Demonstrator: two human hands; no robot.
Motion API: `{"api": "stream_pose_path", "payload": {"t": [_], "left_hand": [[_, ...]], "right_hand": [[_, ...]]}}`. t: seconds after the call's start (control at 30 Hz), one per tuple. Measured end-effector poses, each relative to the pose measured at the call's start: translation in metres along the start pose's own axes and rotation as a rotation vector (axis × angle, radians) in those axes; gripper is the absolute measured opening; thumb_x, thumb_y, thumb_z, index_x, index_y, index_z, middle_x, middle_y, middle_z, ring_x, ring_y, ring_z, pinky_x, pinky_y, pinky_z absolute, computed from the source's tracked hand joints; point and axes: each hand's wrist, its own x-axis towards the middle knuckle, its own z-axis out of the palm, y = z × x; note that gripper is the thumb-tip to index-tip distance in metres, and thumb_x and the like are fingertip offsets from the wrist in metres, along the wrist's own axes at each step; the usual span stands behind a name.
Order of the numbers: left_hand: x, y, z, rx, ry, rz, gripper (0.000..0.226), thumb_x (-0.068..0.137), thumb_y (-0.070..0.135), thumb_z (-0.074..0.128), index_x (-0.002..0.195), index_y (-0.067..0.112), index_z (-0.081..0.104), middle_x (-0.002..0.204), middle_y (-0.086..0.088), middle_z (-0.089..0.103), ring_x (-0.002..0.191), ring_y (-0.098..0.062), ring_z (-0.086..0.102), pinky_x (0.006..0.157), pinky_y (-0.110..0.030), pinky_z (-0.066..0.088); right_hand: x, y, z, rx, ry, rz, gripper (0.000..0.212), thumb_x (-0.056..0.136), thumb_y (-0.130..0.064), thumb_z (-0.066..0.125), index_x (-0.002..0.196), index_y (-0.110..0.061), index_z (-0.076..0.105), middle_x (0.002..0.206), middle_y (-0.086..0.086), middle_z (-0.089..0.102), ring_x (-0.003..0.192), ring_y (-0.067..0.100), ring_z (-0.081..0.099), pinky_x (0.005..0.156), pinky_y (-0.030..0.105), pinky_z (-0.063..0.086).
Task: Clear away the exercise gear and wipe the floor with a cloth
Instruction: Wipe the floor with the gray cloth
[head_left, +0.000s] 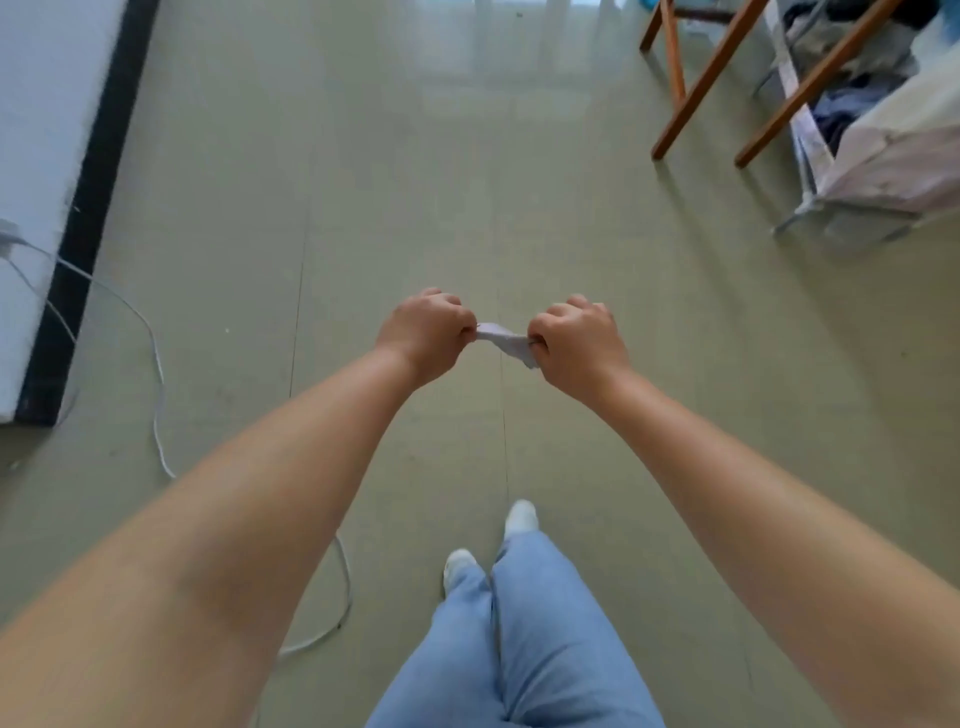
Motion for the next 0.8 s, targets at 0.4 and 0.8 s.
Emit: {"api": "stream_pose_path", "payload": {"t": [0.4,0.8], "left_hand": [[0.257,-0.232,-0.139,-0.078,0.083,-0.357,0.032,0.099,0.023,0.041,0.115,0.010,0.065,0.117,-0.010,0.063,0.114,-0.028,0.051,0.087,-0.034,0.043],[0.376,-0.551,-0.203,-0.063,0.136,-0.650,0.008,0.076,0.010,0.070,0.075,0.003,0.075,0.075,-0.014,0.069,0.080,-0.030,0.065,0.062,-0.028,0.049]], "right_hand": [[0.439,0.016,-0.049,0.010,-0.203,-0.204,0.028,0.093,-0.016,0.043,0.109,-0.009,0.064,0.114,0.009,0.063,0.116,0.024,0.045,0.092,0.029,0.033],[0.814,-0.143,0.007,-0.119,-0.286,-0.578,0.028,0.093,-0.017,0.041,0.108,-0.009,0.063,0.112,0.007,0.062,0.117,0.023,0.043,0.092,0.028,0.028]]}}
